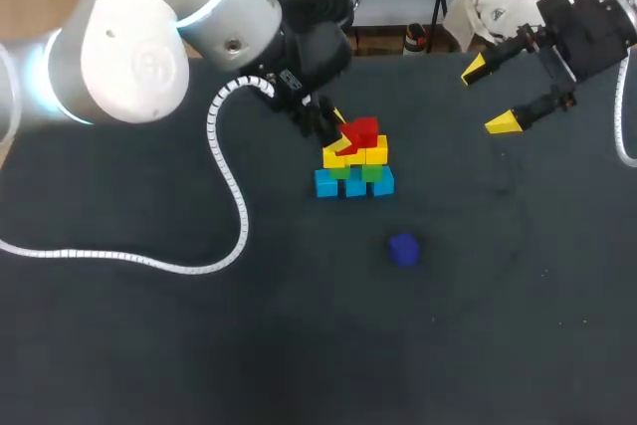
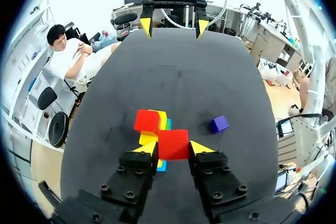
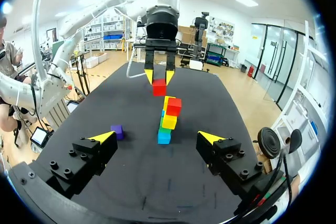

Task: Place the blue cubes, place green cubes on the blue cubes, place the yellow cubes on the green cubes, then place the red cubes on the yellow cubes, and place purple cube on the red cubes.

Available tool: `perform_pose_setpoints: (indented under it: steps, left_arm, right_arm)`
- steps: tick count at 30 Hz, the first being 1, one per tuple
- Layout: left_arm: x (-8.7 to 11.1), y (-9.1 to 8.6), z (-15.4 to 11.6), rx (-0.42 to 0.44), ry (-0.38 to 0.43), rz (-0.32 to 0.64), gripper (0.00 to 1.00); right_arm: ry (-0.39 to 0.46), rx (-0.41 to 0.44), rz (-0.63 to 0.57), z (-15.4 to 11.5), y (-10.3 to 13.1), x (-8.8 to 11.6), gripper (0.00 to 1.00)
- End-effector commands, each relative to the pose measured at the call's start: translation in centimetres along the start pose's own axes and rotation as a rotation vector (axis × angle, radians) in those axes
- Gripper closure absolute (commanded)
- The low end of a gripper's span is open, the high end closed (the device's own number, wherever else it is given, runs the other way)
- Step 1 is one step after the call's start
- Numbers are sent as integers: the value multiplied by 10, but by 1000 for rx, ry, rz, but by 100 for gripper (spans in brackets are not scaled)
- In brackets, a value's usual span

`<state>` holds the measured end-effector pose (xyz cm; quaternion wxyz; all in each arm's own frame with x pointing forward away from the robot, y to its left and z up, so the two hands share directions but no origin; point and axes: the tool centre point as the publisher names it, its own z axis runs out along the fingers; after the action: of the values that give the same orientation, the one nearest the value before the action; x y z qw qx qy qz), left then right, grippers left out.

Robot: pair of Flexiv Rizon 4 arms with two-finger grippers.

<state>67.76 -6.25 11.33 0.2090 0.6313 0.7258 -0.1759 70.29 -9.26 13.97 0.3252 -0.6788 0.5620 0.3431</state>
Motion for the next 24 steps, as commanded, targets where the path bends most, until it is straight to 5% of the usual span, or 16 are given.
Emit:
perform_pose_setpoints:
  steps: [1, 24]
  left_arm:
    - [-1, 1, 0, 1, 5, -1, 100]
    - [-1, 24, 2, -4, 46, 9, 100]
  right_arm:
    - [-1, 0, -1, 0, 0, 0, 0]
    - [-1, 0, -1, 0, 0, 0, 0]
